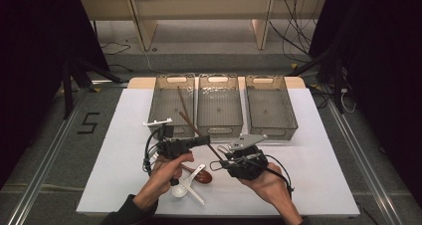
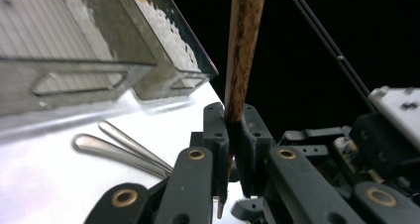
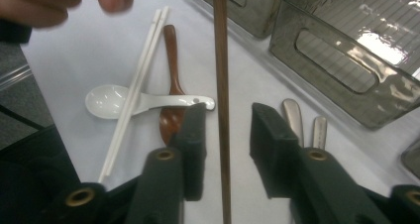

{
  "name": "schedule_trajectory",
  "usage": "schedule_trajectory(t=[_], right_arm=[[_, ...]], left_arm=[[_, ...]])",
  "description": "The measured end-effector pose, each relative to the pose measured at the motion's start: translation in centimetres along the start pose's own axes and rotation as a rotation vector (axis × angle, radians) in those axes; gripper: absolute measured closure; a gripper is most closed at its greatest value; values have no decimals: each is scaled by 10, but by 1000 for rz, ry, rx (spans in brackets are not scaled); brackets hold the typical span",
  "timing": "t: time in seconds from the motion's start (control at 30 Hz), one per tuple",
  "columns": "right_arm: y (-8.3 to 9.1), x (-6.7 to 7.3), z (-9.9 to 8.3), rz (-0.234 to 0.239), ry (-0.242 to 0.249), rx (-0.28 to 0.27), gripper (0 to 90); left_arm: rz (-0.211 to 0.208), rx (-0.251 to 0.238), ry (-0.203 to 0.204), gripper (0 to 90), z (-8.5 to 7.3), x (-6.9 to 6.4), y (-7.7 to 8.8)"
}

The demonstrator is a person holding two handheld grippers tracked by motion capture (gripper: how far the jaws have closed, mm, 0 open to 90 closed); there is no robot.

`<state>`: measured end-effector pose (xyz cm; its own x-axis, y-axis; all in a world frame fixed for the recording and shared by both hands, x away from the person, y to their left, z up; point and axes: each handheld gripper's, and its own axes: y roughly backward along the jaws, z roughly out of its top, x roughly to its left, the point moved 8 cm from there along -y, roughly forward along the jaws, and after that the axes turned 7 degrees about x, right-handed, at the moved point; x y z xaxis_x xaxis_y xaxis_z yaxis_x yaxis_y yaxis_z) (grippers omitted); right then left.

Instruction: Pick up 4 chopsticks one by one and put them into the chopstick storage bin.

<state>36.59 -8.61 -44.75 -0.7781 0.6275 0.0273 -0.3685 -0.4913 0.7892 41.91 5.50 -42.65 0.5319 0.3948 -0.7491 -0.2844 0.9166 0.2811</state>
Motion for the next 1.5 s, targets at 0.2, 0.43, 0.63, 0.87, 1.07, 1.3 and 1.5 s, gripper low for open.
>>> schedule_trajectory(t=[0.2,0.43,0.63,0.87,1.07,1.3,1.5], right_arm=[[3,-3,-5,-2,-20,-26,521],[8,-12,-13,-19,-70,-55,390],[9,-15,-23,-21,-90,-56,346],[11,-17,-31,-21,-102,-72,335],[15,-18,-32,-26,-101,-99,310],[16,-17,-34,-35,-96,-113,307],[16,-17,-34,-38,-91,-116,307]], left_arm=[[56,11,-25,839,21,9,18],[121,9,-48,838,49,18,37],[189,-13,-55,838,83,28,57],[237,-22,-45,838,110,40,69],[281,-32,-33,837,129,52,79],[341,-50,-26,838,148,65,85],[382,-43,-9,837,154,82,81]])
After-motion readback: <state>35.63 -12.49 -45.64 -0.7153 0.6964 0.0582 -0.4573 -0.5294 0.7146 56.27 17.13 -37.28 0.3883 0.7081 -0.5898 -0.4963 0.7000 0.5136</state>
